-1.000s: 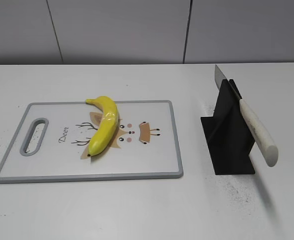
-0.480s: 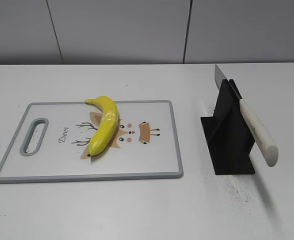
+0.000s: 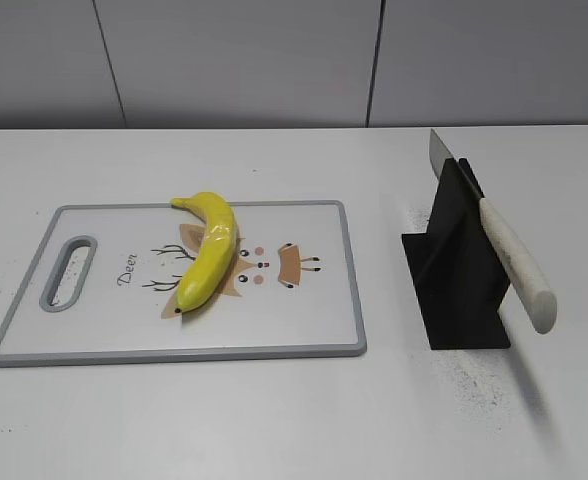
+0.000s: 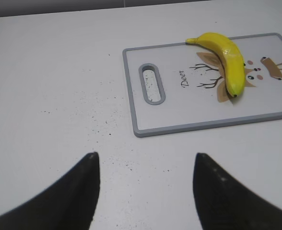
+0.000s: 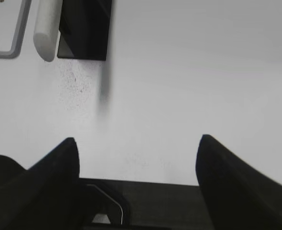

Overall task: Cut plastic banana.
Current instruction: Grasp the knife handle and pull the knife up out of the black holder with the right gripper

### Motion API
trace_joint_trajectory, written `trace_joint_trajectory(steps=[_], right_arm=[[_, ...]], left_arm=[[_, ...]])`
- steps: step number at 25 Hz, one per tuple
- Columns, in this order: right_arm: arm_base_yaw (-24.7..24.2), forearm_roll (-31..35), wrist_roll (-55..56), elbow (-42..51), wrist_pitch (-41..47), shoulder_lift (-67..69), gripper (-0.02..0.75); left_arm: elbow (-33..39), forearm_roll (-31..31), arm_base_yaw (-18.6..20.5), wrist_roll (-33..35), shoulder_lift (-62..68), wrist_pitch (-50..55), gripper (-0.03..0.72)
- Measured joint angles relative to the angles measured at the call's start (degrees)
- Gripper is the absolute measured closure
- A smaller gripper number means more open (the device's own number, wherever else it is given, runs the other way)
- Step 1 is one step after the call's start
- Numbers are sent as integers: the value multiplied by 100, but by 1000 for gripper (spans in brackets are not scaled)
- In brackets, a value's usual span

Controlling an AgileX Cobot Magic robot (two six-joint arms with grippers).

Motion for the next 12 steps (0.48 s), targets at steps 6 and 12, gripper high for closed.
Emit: trace_joint_trajectory(steps=[6, 12], right_arm=[[6, 198, 221, -592, 94, 1157, 164], [645, 402, 437, -1032, 102, 2202, 164]], left_arm=[[0, 0, 0, 0, 0, 0, 100], [0, 0, 0, 0, 2, 0, 100]])
